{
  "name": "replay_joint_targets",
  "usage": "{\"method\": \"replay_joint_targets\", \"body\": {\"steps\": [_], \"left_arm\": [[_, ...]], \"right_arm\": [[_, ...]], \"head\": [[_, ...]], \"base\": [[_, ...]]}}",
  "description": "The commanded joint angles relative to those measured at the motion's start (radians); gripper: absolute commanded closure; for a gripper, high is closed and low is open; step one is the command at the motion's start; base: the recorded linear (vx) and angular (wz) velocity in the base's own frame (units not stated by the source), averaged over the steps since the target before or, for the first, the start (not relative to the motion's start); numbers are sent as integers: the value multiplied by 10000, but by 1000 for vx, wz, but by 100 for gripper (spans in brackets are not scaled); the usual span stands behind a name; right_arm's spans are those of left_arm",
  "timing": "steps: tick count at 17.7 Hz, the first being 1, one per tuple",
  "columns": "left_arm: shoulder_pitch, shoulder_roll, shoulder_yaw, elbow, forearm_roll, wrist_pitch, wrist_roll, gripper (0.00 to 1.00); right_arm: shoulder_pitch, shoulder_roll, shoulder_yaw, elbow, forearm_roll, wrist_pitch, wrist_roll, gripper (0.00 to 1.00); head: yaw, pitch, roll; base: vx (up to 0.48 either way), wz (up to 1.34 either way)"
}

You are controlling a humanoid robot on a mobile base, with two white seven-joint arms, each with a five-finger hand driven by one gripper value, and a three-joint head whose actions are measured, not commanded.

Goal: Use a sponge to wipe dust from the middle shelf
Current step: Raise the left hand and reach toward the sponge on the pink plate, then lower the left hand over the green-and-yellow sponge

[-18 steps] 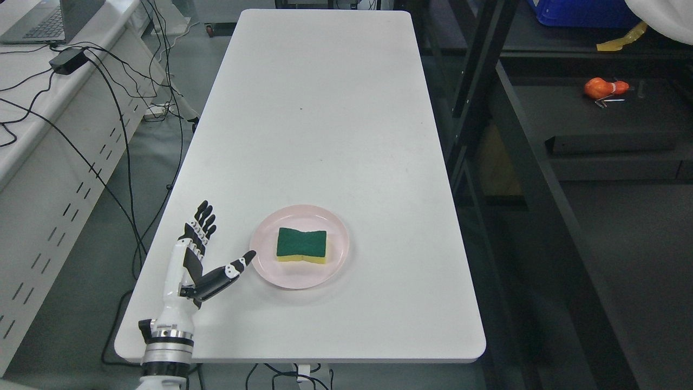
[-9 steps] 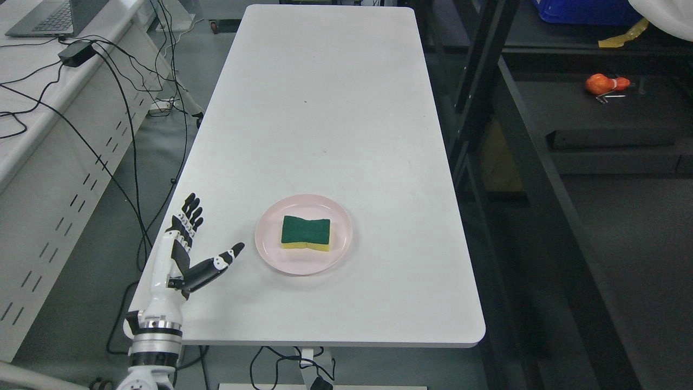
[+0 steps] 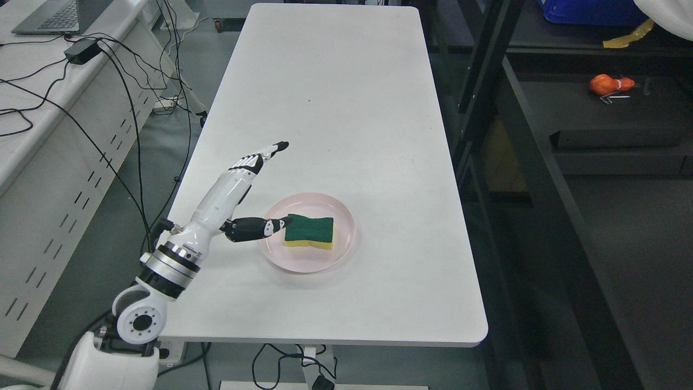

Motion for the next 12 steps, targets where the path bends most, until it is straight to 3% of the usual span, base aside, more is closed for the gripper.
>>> {"method": "replay_joint_targets", "body": {"steps": [1, 2, 6, 9, 12], "left_arm": [[-2101, 1287, -3123, 778, -3585, -1891, -2317, 9], [-2226, 1287, -3281, 534, -3692, -2203, -3225, 12], [-2946, 1592, -3283, 163, -3877, -2804, -4337, 12], [-3224, 2756, -2978, 194, -3877, -2789, -4477, 12], [-2827, 3326, -2624, 255, -3908, -2789, -4462, 12]], "right_arm": [[-1, -175, 14, -174, 0, 6, -3, 0], [-1, -175, -2, -174, 0, 6, -3, 0], [-1, -175, 14, -174, 0, 6, -3, 0], [-1, -175, -2, -174, 0, 6, -3, 0], [-1, -175, 14, -174, 0, 6, -3, 0]], "head": [[0, 0, 0], [0, 0, 0], [0, 0, 0], [0, 0, 0], [0, 0, 0]], "base": [[0, 0], [0, 0], [0, 0], [0, 0], [0, 0]]}}
